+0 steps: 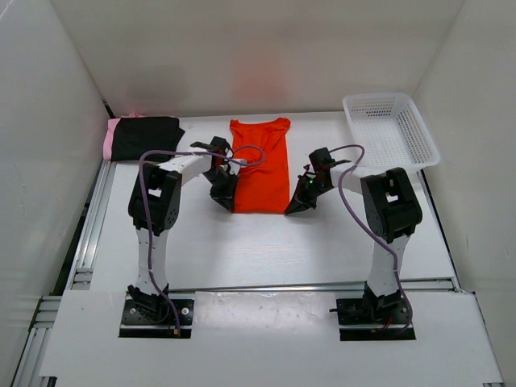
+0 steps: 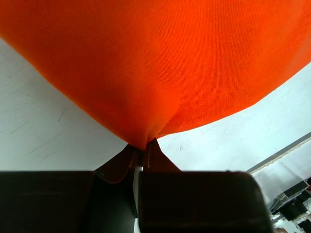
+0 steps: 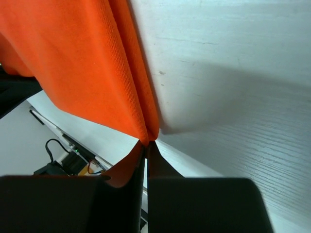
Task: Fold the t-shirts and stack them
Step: Grab one side of the 2/3 rectangular tshirt with both arms, then fold the long partially folded tshirt into a neat square
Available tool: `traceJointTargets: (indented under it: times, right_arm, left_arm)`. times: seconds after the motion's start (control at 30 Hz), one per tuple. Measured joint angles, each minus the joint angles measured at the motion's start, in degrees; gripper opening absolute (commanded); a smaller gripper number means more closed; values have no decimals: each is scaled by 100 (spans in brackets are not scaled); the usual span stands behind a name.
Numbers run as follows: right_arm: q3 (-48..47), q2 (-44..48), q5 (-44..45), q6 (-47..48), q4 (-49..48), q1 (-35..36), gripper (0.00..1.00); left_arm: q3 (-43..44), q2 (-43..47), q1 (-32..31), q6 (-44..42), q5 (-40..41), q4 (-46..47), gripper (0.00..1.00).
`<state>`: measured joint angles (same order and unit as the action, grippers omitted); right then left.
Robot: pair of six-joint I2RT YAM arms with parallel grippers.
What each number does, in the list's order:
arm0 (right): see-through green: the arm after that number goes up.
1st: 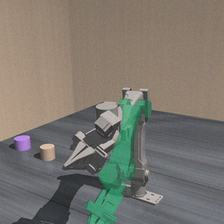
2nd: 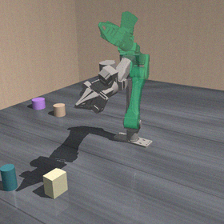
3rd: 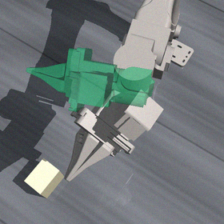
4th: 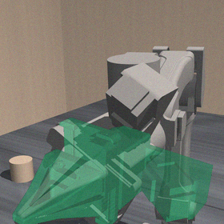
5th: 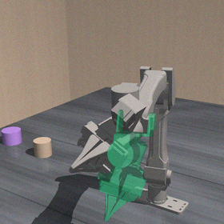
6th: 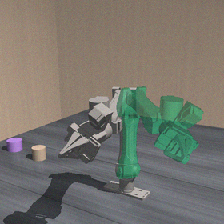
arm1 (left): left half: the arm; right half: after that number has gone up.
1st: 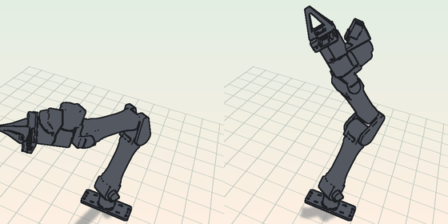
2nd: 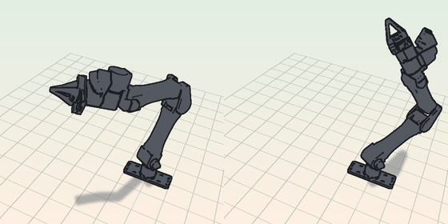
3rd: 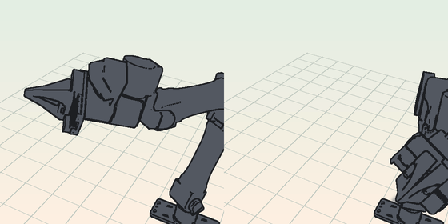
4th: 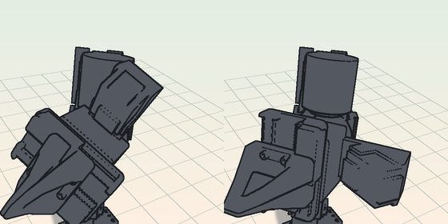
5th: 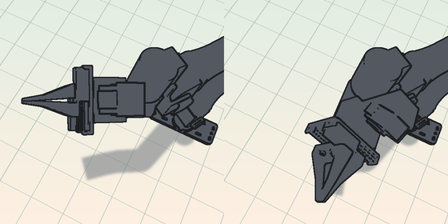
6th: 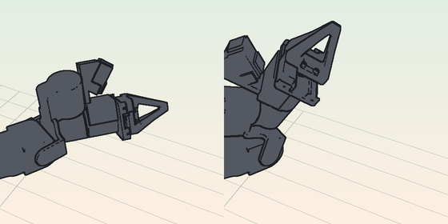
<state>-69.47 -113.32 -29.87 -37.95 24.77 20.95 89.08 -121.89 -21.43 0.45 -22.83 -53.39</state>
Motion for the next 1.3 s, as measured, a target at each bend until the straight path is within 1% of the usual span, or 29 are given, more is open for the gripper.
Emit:
traceJointTargets:
  times: [0.17,0.27,0.37,0.5,0.6,0.73,0.83,0.93,1.03,1.3]
  right_arm:
    - [44,125,-57,39,11,-15,0]
    - [339,719,-46,138,162,50,0]
    - [575,1537,33,238,400,260,0]
    - [870,2712,289,245,769,863,0]
    - [1038,3460,555,101,1126,1410,0]
    - [1156,4186,791,-286,1362,2092,0]
    - [1180,4516,953,-605,1412,2391,0]
    - [1182,4616,1123,-822,1416,2450,0]
    - [1099,4459,1246,-826,1478,2369,0]
    - [-249,2955,1338,-387,1805,1683,0]
  left_arm:
    - [-164,323,-2,-2,197,-177,10]
    - [-271,774,-11,2,225,-634,10]
    - [-522,1499,-122,7,282,-1113,10]
    - [-820,2549,-520,2,675,-1801,10]
    - [-1040,3233,-861,0,1071,-2033,10]
    - [-1405,4210,-1226,0,1729,-2208,10]
    - [-1353,4640,-1316,4,1971,-2273,10]
    - [-1117,4712,-1318,4,2072,-2280,10]
    - [-979,4583,-1257,0,2022,-2291,10]
    - [208,3303,-400,-4,1657,-2358,10]
